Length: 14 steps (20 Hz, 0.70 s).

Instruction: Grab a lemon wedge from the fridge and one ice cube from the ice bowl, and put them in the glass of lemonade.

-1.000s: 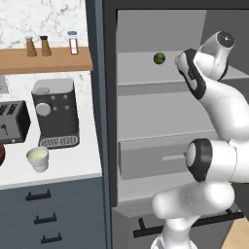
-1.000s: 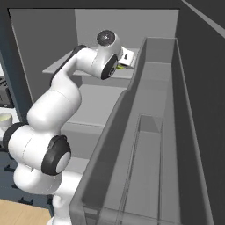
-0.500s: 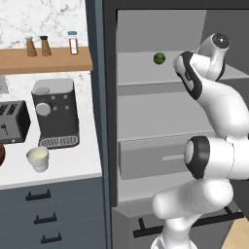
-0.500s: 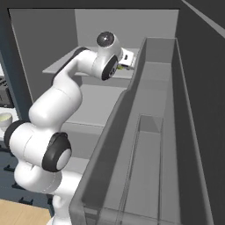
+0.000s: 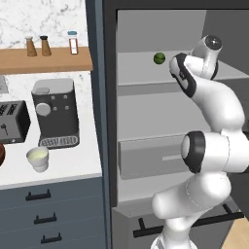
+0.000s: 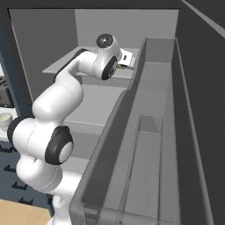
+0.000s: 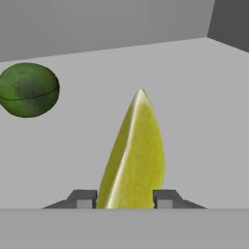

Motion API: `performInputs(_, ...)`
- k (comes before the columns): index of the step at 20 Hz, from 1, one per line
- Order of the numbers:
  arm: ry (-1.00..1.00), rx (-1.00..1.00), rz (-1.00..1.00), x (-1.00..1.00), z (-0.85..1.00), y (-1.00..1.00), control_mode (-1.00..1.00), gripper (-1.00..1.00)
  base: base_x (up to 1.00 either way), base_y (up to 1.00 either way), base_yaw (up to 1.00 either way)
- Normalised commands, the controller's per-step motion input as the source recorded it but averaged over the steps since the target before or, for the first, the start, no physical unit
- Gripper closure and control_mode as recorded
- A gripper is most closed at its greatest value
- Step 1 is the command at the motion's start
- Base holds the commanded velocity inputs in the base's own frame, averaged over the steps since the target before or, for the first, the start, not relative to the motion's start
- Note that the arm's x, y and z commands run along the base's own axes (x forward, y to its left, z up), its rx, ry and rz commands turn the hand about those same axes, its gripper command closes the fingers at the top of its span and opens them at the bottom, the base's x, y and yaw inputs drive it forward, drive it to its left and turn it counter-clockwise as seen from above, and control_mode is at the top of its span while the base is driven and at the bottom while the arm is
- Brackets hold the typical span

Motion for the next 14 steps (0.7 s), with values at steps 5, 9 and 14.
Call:
performInputs(5,0.00,0.00,0.00,-0.06,0.00,0.00,-1.00,1.00,0.00,0.00,0.00)
performInputs(9,-0.20,0.00,0.06,-0.93,0.00,0.04,-1.00,1.00,0.00,0.00,0.00)
performInputs(14,-0.41,0.00,0.11,-1.00,0.26,0.34,-1.00,1.00,0.00,0.00,0.00)
